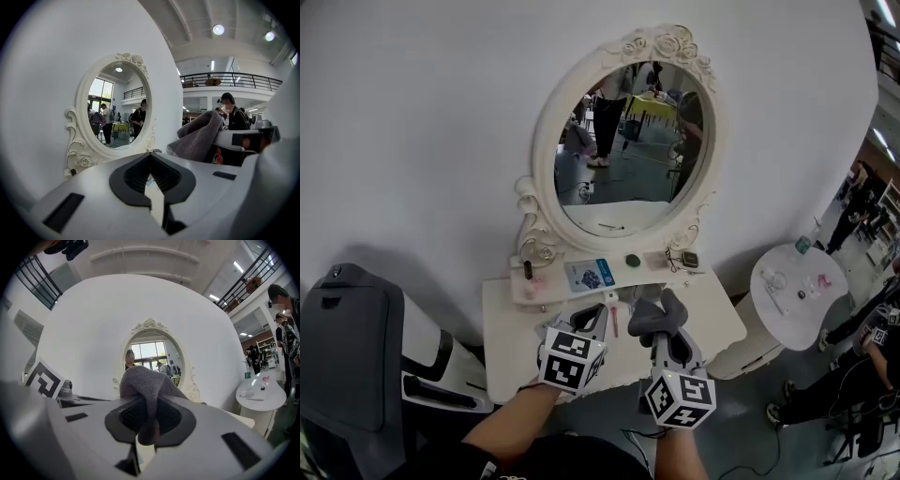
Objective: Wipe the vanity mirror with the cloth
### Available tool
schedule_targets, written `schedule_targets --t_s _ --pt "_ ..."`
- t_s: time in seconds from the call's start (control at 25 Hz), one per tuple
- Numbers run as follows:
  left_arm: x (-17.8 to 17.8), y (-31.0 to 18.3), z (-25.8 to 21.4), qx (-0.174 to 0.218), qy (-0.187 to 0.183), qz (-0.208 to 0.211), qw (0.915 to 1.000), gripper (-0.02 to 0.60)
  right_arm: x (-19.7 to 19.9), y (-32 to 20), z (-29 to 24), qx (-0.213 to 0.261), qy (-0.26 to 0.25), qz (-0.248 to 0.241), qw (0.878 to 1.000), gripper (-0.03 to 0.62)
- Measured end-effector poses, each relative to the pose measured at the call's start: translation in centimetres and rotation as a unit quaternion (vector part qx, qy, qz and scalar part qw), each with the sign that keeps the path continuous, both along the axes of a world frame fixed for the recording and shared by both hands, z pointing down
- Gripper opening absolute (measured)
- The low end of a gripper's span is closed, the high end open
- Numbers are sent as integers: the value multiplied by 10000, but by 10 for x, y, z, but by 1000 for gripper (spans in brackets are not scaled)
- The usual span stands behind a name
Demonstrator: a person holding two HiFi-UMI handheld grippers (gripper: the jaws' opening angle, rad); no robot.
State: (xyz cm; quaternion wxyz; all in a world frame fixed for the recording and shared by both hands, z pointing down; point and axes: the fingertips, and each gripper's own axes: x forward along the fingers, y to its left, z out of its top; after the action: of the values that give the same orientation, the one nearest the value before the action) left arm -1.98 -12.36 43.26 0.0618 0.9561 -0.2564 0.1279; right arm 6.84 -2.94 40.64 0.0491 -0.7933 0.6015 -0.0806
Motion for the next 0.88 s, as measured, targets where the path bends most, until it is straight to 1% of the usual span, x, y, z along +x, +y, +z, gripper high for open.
schedule_targets --t_s 0.16,0.32,0.52,0.72,0.88 --pt "1 -16 7 -108 39 -10 9999 6 0 -15 5 -100 33 -12 9999 41" --pt "4 -26 11 -138 38 4 9999 6 4 -31 12 -181 3 -28 9998 41" --pt "10 -45 11 -160 22 -105 9998 6 11 -54 13 -212 7 -175 9996 41" --pt "35 -69 15 -148 -10 -270 9995 6 38 -82 15 -193 -20 -345 9992 41" --pt "57 -96 9 -76 -25 -581 9983 6 64 -118 12 -140 -42 -697 9975 41"
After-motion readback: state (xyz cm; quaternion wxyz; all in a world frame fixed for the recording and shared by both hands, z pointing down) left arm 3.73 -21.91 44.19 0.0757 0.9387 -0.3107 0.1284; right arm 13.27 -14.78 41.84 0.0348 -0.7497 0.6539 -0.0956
